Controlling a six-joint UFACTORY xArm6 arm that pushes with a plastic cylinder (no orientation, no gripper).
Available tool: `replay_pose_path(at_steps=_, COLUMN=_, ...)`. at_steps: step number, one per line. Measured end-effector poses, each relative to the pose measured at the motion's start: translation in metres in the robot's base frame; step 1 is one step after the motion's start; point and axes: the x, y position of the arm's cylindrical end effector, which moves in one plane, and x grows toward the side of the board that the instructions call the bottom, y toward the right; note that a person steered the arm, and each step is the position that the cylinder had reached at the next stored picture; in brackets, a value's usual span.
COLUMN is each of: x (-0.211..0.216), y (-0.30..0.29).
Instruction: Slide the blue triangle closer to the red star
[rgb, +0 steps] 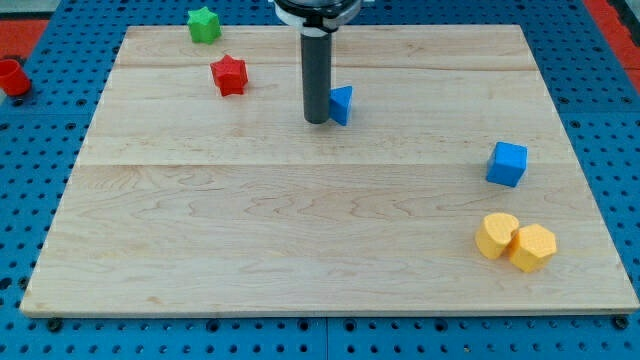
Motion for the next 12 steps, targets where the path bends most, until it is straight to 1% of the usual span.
replay_pose_path(at_steps=1, x=-0.008, y=0.06)
replay_pose_path(at_steps=2, x=-0.002, y=0.079)
replay_pose_path(at_steps=3, x=-0.051, y=0.141)
replay_pose_path(at_steps=4, x=-0.085, y=0.162)
replay_pose_path(at_steps=5, x=-0.062, y=0.068)
replay_pose_path(at_steps=6, x=-0.026, y=0.053)
replay_pose_path(at_steps=7, x=-0.013, y=0.087)
replay_pose_path(at_steps=8, x=0.008, y=0.095)
replay_pose_path(at_steps=9, x=0.009, y=0.045)
replay_pose_path(at_steps=10, x=0.008, y=-0.03)
replay_pose_path(at_steps=12, x=0.0, y=-0.031)
